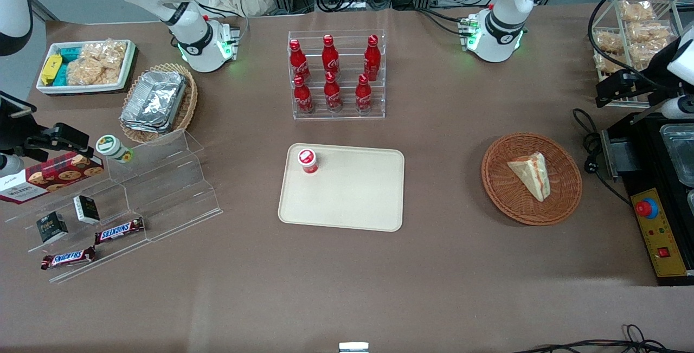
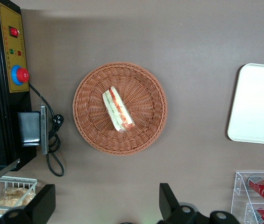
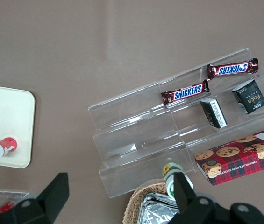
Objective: Place sandwich from basket to tray
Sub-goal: 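Move the left gripper over the sandwich in the wicker basket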
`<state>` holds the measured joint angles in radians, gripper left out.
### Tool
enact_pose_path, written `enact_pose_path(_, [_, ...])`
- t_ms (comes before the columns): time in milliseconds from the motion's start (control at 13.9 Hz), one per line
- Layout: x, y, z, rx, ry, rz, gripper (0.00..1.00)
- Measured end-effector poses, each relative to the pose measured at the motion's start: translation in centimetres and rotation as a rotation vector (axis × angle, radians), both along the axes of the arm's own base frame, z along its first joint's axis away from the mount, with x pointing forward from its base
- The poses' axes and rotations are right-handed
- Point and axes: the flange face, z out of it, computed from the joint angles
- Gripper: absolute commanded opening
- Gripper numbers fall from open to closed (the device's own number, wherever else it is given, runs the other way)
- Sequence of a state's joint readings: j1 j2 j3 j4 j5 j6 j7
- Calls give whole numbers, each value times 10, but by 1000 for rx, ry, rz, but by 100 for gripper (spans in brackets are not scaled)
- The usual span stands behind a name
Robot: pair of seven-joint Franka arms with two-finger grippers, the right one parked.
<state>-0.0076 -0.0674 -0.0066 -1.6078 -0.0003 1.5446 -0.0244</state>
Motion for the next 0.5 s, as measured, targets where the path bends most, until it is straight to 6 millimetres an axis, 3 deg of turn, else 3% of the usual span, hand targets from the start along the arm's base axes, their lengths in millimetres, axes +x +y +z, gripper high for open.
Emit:
enact_pose_path(360, [1,6,-3,15,5,8,100])
enact_pose_path(505, [4,12,-19,40,36,27,100])
